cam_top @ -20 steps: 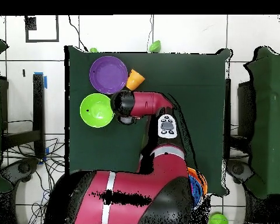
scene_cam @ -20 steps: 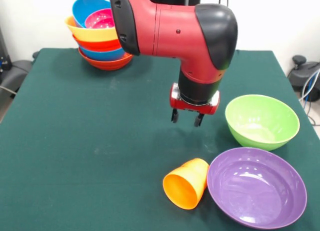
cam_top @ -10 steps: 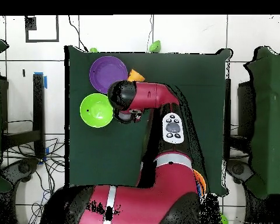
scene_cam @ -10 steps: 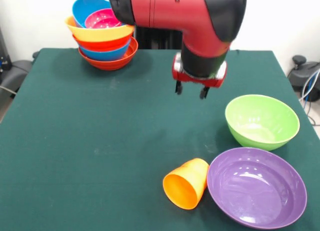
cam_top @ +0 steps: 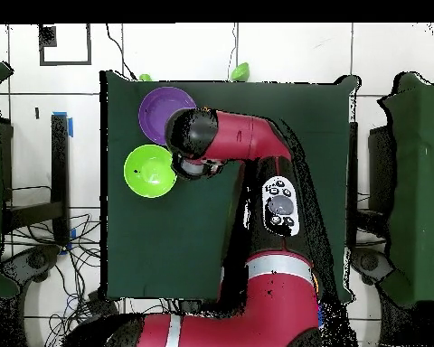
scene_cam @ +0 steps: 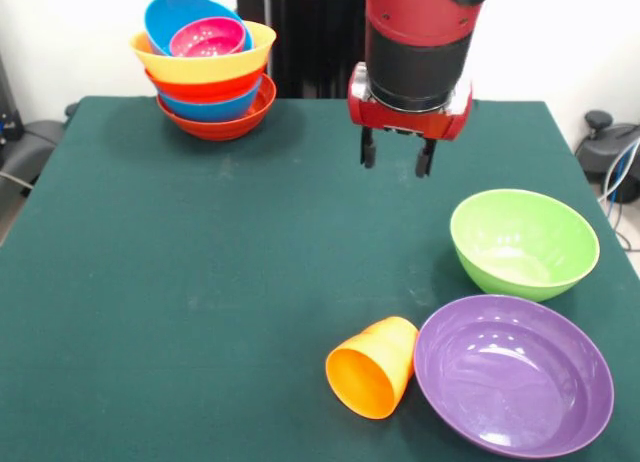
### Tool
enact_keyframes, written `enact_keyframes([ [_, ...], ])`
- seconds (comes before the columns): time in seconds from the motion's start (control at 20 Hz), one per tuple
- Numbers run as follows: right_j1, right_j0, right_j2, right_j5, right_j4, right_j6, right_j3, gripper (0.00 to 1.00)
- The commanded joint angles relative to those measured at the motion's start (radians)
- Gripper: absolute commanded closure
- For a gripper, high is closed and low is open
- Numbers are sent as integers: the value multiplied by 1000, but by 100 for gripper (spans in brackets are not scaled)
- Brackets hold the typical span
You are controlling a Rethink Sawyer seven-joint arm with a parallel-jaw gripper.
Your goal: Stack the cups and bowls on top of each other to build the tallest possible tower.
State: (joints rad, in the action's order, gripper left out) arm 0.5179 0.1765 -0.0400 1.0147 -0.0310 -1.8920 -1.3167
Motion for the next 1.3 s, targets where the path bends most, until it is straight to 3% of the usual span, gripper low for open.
enact_keyframes([
  [0.05,-63,-39,-100,-157,48,-142,-29,0],
  [0.9,-194,-180,-2,-146,104,-238,83,0],
  [1.3,-254,-200,23,-172,64,-157,29,0],
])
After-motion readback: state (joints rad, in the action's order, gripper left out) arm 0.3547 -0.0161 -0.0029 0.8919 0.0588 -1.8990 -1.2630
